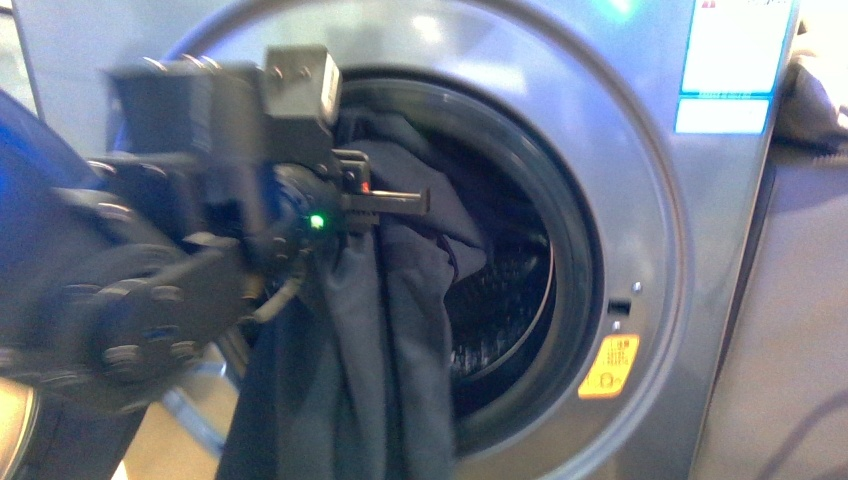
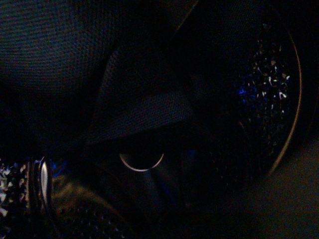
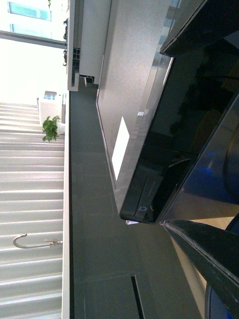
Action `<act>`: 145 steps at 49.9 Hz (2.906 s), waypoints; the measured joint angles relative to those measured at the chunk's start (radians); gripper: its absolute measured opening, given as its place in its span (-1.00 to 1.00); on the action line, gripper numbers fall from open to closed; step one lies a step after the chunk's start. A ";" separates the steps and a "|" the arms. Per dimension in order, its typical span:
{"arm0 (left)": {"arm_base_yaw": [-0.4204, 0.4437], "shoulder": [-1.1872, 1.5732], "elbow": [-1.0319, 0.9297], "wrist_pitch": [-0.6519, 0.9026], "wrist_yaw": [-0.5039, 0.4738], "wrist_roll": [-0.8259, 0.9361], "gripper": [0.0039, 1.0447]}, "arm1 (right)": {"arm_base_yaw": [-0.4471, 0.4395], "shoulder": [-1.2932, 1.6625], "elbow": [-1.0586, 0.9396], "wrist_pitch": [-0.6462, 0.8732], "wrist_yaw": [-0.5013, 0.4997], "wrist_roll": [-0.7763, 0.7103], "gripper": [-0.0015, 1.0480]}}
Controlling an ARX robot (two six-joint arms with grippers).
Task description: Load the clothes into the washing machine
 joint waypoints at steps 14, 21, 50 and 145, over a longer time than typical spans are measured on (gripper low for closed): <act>0.012 0.113 0.052 0.026 -0.030 -0.016 -0.89 | 0.000 0.000 0.000 0.000 0.000 0.000 0.85; -0.003 0.154 0.096 0.027 -0.028 -0.008 -0.89 | 0.000 0.000 0.000 0.000 0.000 0.000 0.85; 0.003 0.399 0.584 -0.218 -0.080 0.080 -0.89 | 0.000 0.000 0.000 0.000 0.000 0.000 0.85; 0.032 0.824 1.460 -0.818 -0.087 0.115 -0.89 | -0.521 -0.544 -0.881 0.446 -0.016 0.066 0.85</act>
